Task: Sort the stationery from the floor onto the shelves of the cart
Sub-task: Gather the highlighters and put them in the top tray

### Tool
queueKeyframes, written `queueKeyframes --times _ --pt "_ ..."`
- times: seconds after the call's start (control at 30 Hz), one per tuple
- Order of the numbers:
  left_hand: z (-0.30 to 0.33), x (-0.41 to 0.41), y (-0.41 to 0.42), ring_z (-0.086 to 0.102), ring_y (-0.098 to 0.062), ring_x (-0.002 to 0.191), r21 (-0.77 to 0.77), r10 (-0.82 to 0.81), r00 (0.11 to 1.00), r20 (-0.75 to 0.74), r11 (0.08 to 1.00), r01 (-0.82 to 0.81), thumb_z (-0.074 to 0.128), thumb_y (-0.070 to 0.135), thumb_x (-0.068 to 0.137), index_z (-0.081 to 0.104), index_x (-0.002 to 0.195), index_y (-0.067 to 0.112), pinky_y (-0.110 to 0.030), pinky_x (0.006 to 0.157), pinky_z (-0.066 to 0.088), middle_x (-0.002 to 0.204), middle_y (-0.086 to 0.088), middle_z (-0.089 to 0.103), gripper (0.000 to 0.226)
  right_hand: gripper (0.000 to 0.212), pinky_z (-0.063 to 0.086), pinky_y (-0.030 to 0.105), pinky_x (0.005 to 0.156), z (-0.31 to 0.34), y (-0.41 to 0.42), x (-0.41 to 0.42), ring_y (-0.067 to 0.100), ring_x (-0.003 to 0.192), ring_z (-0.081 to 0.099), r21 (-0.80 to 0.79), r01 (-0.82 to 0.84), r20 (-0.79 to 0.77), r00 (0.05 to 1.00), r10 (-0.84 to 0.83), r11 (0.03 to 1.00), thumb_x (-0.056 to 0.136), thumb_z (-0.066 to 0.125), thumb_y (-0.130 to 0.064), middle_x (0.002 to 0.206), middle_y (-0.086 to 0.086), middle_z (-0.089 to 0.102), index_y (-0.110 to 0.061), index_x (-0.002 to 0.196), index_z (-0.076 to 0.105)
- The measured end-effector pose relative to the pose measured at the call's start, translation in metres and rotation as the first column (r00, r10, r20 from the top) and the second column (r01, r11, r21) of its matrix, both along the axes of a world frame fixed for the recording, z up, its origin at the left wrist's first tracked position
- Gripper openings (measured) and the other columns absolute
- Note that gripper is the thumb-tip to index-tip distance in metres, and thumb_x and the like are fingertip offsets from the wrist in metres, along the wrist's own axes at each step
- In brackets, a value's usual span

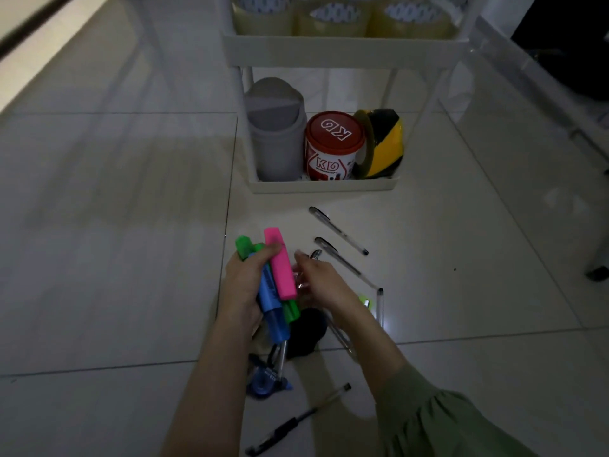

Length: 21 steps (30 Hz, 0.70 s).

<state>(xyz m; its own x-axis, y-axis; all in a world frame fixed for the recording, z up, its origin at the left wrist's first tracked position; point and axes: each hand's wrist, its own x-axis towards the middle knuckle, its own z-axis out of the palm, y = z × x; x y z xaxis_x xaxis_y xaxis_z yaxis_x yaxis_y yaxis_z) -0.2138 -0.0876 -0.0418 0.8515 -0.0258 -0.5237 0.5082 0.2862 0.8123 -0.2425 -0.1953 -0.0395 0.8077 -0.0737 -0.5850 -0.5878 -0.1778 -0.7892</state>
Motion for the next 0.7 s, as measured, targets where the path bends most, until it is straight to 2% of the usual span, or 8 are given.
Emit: queueKeyframes --times 0.07,0.13,0.23,0.37,0.5,0.57,0.63,0.7 --pt "-0.004 -0.001 0.006 0.059 -0.018 0.057 0.039 -0.032 0.999 -0.018 0.999 0.033 0.063 0.006 0.082 0.051 0.090 0.005 -0.022 0.047 0.053 0.078 -0.011 0.059 0.014 0.045 0.039 0.041 0.104 -0.014 -0.016 -0.001 0.029 0.116 0.049 -0.477 -0.233 -0.113 0.972 0.204 0.847 0.096 0.043 -0.039 0.122 0.022 0.053 -0.002 0.121 0.049" --pt "-0.008 -0.003 0.010 0.056 -0.020 0.061 0.077 -0.050 0.997 -0.052 0.996 0.054 0.063 0.006 0.081 0.051 0.086 0.007 -0.024 0.049 0.053 0.078 -0.011 0.059 0.013 0.064 0.033 0.042 0.107 -0.026 -0.028 -0.006 0.035 0.134 0.032 -0.634 -0.417 -0.333 0.907 0.257 0.651 0.094 0.039 -0.050 0.145 0.022 0.033 -0.002 0.137 0.036" --pt "-0.012 -0.006 0.012 0.054 -0.022 0.061 0.116 -0.043 0.995 -0.095 0.992 0.054 0.064 0.004 0.081 0.049 0.079 0.009 -0.030 0.059 0.049 0.075 -0.010 0.057 0.016 0.076 0.040 0.038 0.099 -0.031 -0.035 -0.008 0.032 0.124 0.046 -0.587 -0.533 -0.413 0.844 0.341 0.610 0.091 0.031 -0.062 0.141 0.018 0.041 0.000 0.134 0.040" --pt "-0.011 -0.007 0.009 0.055 -0.023 0.065 0.102 -0.052 0.994 -0.094 0.993 0.062 0.064 0.005 0.081 0.049 0.079 0.009 -0.033 0.064 0.048 0.077 -0.011 0.057 0.016 0.056 0.041 0.035 0.097 -0.024 -0.039 -0.009 0.030 0.124 0.046 -0.533 -0.538 -0.410 0.839 0.357 0.653 0.096 0.043 -0.032 0.138 0.018 0.044 0.001 0.138 0.028" --pt "-0.006 -0.004 0.007 0.055 -0.024 0.065 0.094 -0.061 0.996 -0.070 0.993 0.067 0.066 0.006 0.080 0.049 0.081 0.009 -0.034 0.066 0.050 0.078 -0.011 0.057 0.017 0.049 0.042 0.035 0.096 -0.030 -0.034 -0.012 0.029 0.122 0.049 -0.560 -0.581 -0.445 0.812 0.377 0.590 0.096 0.044 -0.029 0.137 0.015 0.045 -0.002 0.136 0.036" --pt "-0.006 -0.003 0.006 0.056 -0.024 0.065 0.101 -0.082 0.994 -0.069 0.991 0.088 0.067 0.007 0.080 0.049 0.083 0.008 -0.033 0.065 0.050 0.078 -0.011 0.058 0.018 0.032 0.045 0.032 0.090 -0.031 -0.034 -0.013 0.028 0.117 0.053 -0.557 -0.583 -0.445 0.811 0.380 0.592 0.092 0.052 -0.019 0.124 0.013 0.053 -0.001 0.119 0.050" --pt "-0.006 -0.003 0.006 0.056 -0.024 0.065 0.115 -0.116 0.990 -0.077 0.985 0.125 0.067 0.007 0.080 0.051 0.091 0.005 -0.033 0.064 0.051 0.079 -0.012 0.058 0.020 0.009 0.044 0.027 0.077 -0.021 -0.036 -0.015 0.024 0.104 0.057 -0.535 -0.613 -0.467 0.788 0.401 0.580 0.088 0.056 -0.010 0.094 0.010 0.055 -0.006 0.082 0.051" --pt "-0.010 -0.003 0.006 0.057 -0.025 0.066 0.141 -0.142 0.986 -0.084 0.978 0.153 0.068 0.007 0.079 0.051 0.097 0.003 -0.032 0.063 0.051 0.080 -0.013 0.059 0.025 0.013 0.044 0.028 0.073 -0.014 -0.041 -0.016 0.021 0.098 0.054 -0.495 -0.618 -0.458 0.783 0.421 0.611 0.089 0.057 -0.013 0.088 0.008 0.051 -0.005 0.082 0.050"
